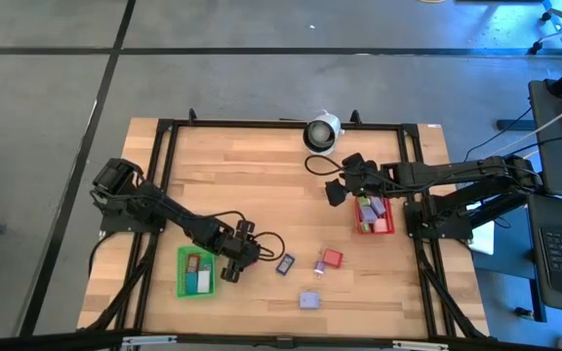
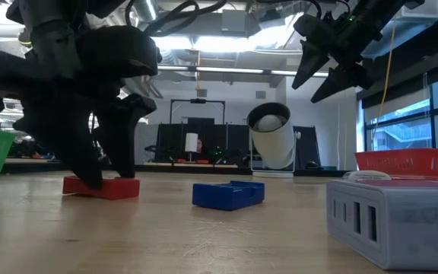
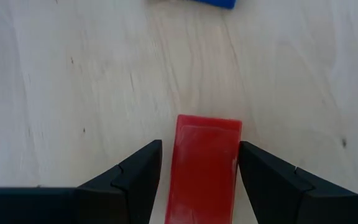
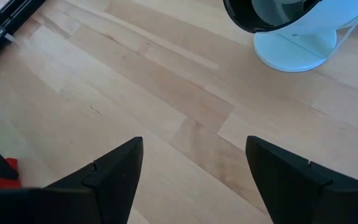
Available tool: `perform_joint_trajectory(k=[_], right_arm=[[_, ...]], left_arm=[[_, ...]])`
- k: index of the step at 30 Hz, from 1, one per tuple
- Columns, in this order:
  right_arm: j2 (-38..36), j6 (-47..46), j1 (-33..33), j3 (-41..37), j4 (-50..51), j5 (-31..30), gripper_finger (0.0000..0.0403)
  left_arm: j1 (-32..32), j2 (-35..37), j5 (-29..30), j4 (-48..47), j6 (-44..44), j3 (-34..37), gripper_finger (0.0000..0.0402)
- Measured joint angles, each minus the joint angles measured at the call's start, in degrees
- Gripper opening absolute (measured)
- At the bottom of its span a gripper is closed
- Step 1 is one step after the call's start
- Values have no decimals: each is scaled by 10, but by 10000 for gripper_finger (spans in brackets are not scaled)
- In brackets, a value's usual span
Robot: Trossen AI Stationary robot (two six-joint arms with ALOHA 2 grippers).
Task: Pick & Place Office items
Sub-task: Put the red digital clock into the green bin
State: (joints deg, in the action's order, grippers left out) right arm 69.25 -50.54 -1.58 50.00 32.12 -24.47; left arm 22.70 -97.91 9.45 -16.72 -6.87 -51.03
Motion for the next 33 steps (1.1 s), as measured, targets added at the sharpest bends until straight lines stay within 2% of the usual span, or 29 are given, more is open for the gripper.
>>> perform_joint_trajectory(k=[18, 21, 27, 33], right_arm=[[0, 0, 0, 0, 0, 0, 286], [0, 0, 0, 0, 0, 0, 286], [0, 0, 0, 0, 0, 0, 286], [0, 0, 0, 0, 0, 0, 286]], left_arm=[[0, -16, -12, -12, -30, 0, 206], [0, -18, -10, -12, -40, 0, 197], [1, -18, -5, -12, -45, 0, 153], [-8, -8, 3, -16, -78, -6, 153]])
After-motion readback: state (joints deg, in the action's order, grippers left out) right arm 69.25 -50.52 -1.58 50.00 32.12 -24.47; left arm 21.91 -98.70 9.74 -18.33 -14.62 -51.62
